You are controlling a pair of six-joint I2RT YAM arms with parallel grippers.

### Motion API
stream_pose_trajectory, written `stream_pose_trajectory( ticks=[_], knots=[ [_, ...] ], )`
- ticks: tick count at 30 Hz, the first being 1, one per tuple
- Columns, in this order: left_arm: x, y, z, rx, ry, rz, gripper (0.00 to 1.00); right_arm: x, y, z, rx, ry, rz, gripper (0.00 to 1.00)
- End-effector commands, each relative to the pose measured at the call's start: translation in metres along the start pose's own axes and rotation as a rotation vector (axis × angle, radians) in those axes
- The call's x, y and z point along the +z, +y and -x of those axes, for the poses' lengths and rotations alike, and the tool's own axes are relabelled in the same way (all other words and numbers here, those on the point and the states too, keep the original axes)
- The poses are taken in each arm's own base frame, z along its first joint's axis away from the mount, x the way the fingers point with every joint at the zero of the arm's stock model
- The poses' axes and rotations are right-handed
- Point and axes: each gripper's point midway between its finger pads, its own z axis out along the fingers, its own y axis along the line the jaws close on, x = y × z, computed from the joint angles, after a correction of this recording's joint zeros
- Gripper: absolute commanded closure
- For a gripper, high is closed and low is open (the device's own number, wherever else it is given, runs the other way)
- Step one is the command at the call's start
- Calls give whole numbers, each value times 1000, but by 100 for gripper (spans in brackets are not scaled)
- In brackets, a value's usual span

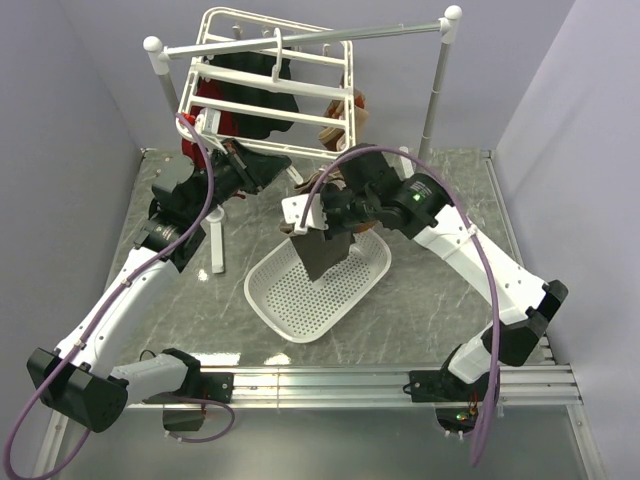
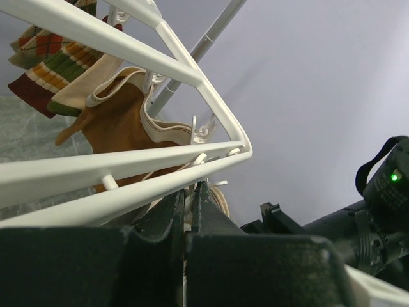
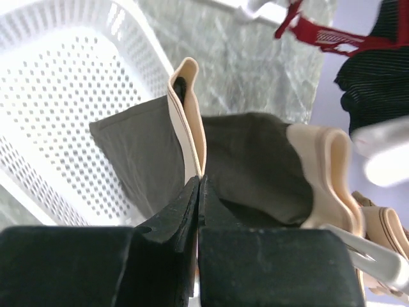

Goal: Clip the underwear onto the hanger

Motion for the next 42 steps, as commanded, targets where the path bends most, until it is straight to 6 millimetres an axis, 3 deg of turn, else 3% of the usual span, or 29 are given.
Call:
stream_pose_trajectory(
  ticks=[1,20,34,42],
  knots=[
    [-6,-5,-4,10,26,-23,100,-17,-19,25,72,-137,-78,100],
    [-11,-13,-12,11,76,-87,100,-33,-61,44,229,-278,-189,100],
    [-10,-12,-21,9,118,-103,100,-41,-79,47,236,-312,-243,100],
    [-9,-10,-21,11,124,-100,100,-45,-79,54,222,-338,-244,100]
  ],
)
